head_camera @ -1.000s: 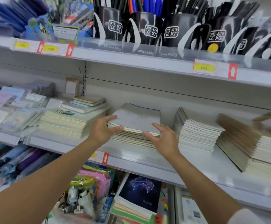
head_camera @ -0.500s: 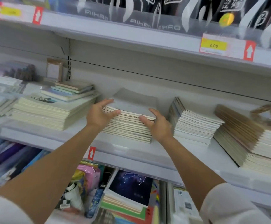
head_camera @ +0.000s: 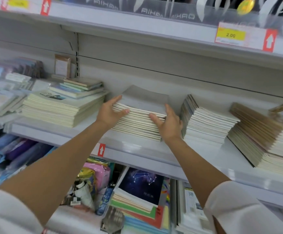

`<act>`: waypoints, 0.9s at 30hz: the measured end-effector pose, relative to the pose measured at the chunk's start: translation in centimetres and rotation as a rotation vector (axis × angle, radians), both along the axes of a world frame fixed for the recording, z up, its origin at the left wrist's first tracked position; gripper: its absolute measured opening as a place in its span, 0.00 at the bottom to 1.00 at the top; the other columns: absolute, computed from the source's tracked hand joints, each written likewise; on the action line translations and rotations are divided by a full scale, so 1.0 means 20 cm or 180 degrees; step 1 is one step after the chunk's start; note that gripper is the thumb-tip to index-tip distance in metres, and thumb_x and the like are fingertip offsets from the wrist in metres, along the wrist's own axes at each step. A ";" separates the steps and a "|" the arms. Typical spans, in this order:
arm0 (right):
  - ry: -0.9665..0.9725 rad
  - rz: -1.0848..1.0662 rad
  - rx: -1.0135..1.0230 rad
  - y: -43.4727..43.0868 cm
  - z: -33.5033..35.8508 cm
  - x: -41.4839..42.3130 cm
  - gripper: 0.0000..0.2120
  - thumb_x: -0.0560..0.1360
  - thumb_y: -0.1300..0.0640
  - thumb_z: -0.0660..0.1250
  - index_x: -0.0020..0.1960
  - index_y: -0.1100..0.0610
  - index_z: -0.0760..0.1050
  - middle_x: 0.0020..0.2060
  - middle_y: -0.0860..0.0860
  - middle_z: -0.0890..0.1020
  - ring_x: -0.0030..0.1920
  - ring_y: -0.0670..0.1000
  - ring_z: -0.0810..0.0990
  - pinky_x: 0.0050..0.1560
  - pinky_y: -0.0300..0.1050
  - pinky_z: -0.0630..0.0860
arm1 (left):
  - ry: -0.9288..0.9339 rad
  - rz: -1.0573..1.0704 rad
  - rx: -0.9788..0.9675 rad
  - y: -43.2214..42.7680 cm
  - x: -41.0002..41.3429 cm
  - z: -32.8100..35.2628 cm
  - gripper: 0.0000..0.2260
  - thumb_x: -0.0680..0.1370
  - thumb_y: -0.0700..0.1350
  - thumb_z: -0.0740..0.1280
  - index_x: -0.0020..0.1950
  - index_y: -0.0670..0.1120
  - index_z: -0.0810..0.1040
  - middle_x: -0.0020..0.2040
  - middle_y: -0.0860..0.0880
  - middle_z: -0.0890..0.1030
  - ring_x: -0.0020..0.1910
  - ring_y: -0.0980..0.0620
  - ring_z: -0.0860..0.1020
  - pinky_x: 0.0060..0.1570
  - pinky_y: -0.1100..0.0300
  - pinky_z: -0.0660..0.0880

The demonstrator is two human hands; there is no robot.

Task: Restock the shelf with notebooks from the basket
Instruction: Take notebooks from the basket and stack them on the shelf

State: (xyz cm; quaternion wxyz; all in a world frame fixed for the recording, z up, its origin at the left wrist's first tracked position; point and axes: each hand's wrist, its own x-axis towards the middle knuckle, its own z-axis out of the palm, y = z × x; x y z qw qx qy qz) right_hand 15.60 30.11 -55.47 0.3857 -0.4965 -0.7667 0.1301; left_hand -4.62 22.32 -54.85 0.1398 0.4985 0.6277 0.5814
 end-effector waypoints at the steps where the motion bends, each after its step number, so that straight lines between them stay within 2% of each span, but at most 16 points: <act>1: -0.0092 -0.0117 0.0105 -0.01 0.00 0.00 0.38 0.73 0.32 0.61 0.77 0.49 0.57 0.74 0.54 0.64 0.74 0.58 0.61 0.74 0.59 0.51 | 0.0024 -0.0092 -0.0027 -0.03 0.00 0.00 0.29 0.74 0.47 0.73 0.74 0.49 0.68 0.74 0.51 0.68 0.73 0.53 0.64 0.70 0.63 0.59; 5: -0.0664 -0.0322 0.1073 -0.15 0.02 -0.05 0.31 0.78 0.40 0.60 0.76 0.51 0.59 0.76 0.58 0.59 0.76 0.58 0.56 0.75 0.60 0.44 | 0.0227 -0.0027 -0.0142 -0.18 0.03 0.00 0.26 0.78 0.47 0.69 0.74 0.49 0.67 0.73 0.50 0.69 0.71 0.50 0.66 0.70 0.56 0.64; 7: -0.0749 0.0067 0.1616 -0.30 0.01 -0.10 0.26 0.78 0.46 0.63 0.74 0.52 0.64 0.74 0.58 0.63 0.74 0.58 0.59 0.75 0.58 0.46 | 0.0418 0.0347 -0.0124 -0.27 0.06 -0.02 0.21 0.78 0.47 0.67 0.71 0.48 0.70 0.68 0.49 0.74 0.66 0.49 0.71 0.62 0.58 0.69; 9: -0.0664 0.0613 0.1816 -0.46 -0.02 -0.18 0.24 0.78 0.50 0.65 0.71 0.54 0.68 0.71 0.57 0.68 0.71 0.58 0.65 0.74 0.56 0.52 | 0.0426 0.0770 0.0024 -0.39 0.07 -0.04 0.12 0.78 0.45 0.68 0.61 0.48 0.76 0.56 0.50 0.78 0.55 0.50 0.76 0.51 0.60 0.71; 10: -0.0620 0.0869 0.1790 -0.54 -0.05 -0.21 0.23 0.78 0.51 0.65 0.71 0.55 0.68 0.70 0.56 0.70 0.70 0.57 0.67 0.72 0.54 0.56 | 0.0282 0.0947 0.0128 -0.46 0.07 -0.06 0.08 0.76 0.43 0.69 0.54 0.48 0.76 0.50 0.50 0.78 0.48 0.51 0.76 0.47 0.61 0.71; 12: -0.0450 0.1338 0.1544 -0.70 -0.10 -0.29 0.22 0.78 0.53 0.65 0.71 0.55 0.68 0.66 0.54 0.74 0.64 0.56 0.73 0.66 0.51 0.65 | -0.0143 0.1189 0.0232 -0.63 0.03 -0.10 0.08 0.72 0.37 0.67 0.42 0.49 0.71 0.38 0.51 0.72 0.36 0.53 0.71 0.39 0.60 0.69; 15: -0.0355 0.1852 0.1047 -0.92 -0.18 -0.41 0.21 0.78 0.54 0.65 0.70 0.54 0.68 0.57 0.52 0.79 0.50 0.55 0.79 0.52 0.51 0.75 | -0.0569 0.1276 -0.0041 -0.92 -0.06 -0.18 0.13 0.71 0.32 0.65 0.34 0.48 0.67 0.32 0.50 0.69 0.32 0.50 0.68 0.36 0.58 0.67; 18: -0.0413 0.2198 0.0623 -1.14 -0.30 -0.54 0.19 0.78 0.53 0.65 0.68 0.51 0.68 0.49 0.50 0.81 0.43 0.53 0.80 0.43 0.49 0.77 | -0.0564 0.1326 -0.0508 -1.22 -0.16 -0.30 0.15 0.72 0.32 0.65 0.31 0.48 0.65 0.28 0.50 0.67 0.29 0.52 0.66 0.32 0.60 0.65; 22: -0.1019 0.2675 0.0293 -1.43 -0.54 -0.70 0.25 0.78 0.50 0.64 0.73 0.49 0.61 0.56 0.52 0.79 0.47 0.55 0.80 0.39 0.48 0.75 | -0.0807 0.1236 -0.0946 -1.58 -0.28 -0.50 0.14 0.74 0.39 0.69 0.32 0.43 0.67 0.28 0.49 0.66 0.29 0.52 0.64 0.32 0.59 0.64; 25: -0.1545 0.2936 -0.0172 -1.61 -0.69 -0.80 0.27 0.79 0.49 0.63 0.74 0.49 0.57 0.60 0.55 0.77 0.52 0.58 0.80 0.46 0.52 0.78 | -0.1157 0.1464 -0.1090 -1.80 -0.34 -0.66 0.08 0.74 0.40 0.68 0.38 0.40 0.72 0.30 0.46 0.67 0.29 0.52 0.64 0.30 0.60 0.62; 27: -0.1868 0.3111 -0.0420 -1.70 -0.77 -0.85 0.27 0.79 0.48 0.62 0.74 0.50 0.56 0.62 0.55 0.77 0.54 0.59 0.79 0.50 0.54 0.78 | -0.1319 0.1652 -0.1258 -1.92 -0.39 -0.78 0.07 0.74 0.40 0.68 0.37 0.40 0.74 0.31 0.46 0.70 0.29 0.52 0.66 0.30 0.61 0.63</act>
